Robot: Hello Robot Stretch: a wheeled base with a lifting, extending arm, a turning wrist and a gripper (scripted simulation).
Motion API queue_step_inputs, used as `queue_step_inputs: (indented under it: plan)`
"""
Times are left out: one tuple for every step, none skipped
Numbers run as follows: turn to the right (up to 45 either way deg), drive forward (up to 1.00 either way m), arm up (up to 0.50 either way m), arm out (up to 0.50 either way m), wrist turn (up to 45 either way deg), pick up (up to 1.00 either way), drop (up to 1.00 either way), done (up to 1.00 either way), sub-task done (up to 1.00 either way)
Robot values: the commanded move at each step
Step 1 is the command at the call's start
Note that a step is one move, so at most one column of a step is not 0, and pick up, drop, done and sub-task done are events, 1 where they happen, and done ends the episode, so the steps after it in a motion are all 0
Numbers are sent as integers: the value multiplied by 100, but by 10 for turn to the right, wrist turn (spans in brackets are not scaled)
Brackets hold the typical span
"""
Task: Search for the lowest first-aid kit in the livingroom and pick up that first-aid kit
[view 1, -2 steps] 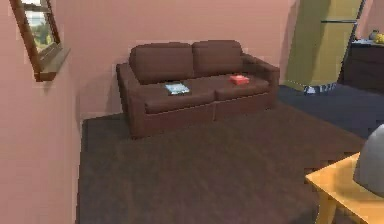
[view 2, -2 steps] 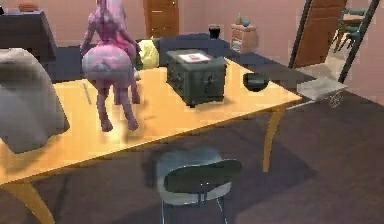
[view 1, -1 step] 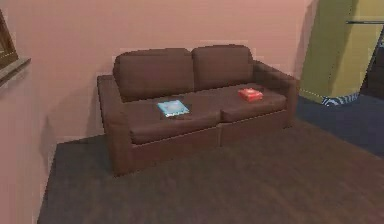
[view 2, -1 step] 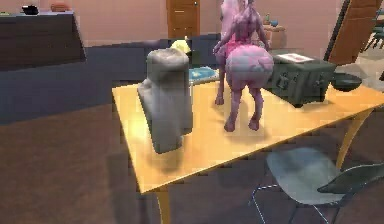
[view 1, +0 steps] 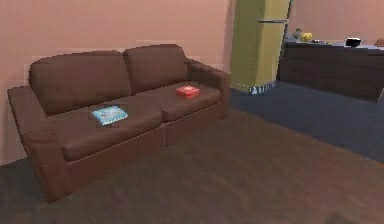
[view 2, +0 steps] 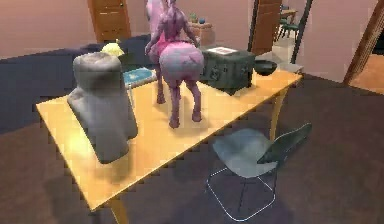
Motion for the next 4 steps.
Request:
queue_step_inputs:
  plan:
    - [0, 100, 0, 0, 0, 0, 0, 0, 0]
    - [60, 0, 0, 0, 0, 0, 0, 0, 0]
    - [0, 50, 0, 0, 0, 0, 0, 0, 0]
    - [-450, 0, 0, 0, 0, 0, 0, 0, 0]
